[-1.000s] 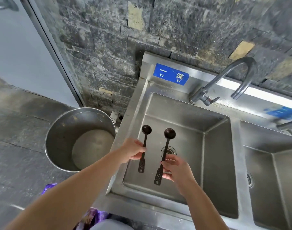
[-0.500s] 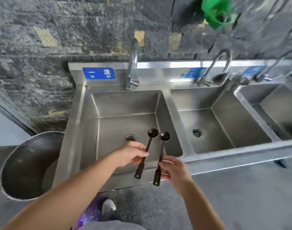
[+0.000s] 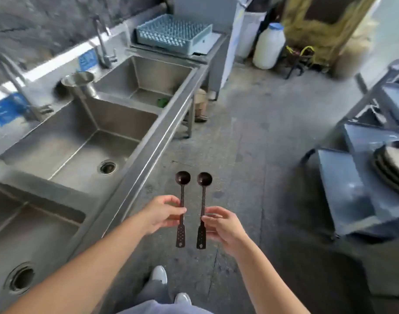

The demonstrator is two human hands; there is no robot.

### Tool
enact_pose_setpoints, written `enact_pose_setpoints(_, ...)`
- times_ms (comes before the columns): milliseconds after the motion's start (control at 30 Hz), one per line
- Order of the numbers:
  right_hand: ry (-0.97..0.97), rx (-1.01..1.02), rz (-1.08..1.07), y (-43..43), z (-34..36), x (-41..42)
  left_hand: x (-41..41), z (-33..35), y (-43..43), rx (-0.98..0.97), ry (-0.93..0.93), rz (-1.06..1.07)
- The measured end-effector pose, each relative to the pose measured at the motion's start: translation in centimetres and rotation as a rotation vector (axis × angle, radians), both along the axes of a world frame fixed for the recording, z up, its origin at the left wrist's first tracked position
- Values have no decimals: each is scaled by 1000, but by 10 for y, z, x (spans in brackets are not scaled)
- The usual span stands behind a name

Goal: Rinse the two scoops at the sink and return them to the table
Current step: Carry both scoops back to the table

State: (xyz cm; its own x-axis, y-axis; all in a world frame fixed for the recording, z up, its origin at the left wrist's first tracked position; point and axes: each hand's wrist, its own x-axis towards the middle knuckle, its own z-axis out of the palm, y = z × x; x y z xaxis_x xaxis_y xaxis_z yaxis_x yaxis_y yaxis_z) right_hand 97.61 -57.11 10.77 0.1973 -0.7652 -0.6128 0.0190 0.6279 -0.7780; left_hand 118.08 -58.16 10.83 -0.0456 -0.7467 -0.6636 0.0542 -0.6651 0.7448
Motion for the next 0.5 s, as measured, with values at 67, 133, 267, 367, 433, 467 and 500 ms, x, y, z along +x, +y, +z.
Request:
enact_pose_setpoints(67, 19, 6, -157, 6, 2, -43, -46, -2, -25, -11, 10, -165)
enact_pose_setpoints(133, 29, 9, -292, 16, 4, -78, -90, -4, -46, -15, 27, -317)
enact_pose_setpoints(267, 65, 33, -537, 36, 4, -133, -170, -11, -73, 5, 53, -573)
enact_pose_setpoints(367, 64, 39, -725, 43, 4, -159, -219, -17, -88, 20, 53, -749)
enact_pose_setpoints(433, 73, 47, -838, 46, 3, -169, -245, -19, -97, 26, 34, -870)
enact_pose_setpoints(467, 79, 57, -888, 47, 3, -172, -256, -20, -101, 34, 34, -925)
enact_pose_setpoints(500, 86, 69, -931, 47, 2, -174, -266, -21, -105, 43, 37, -971)
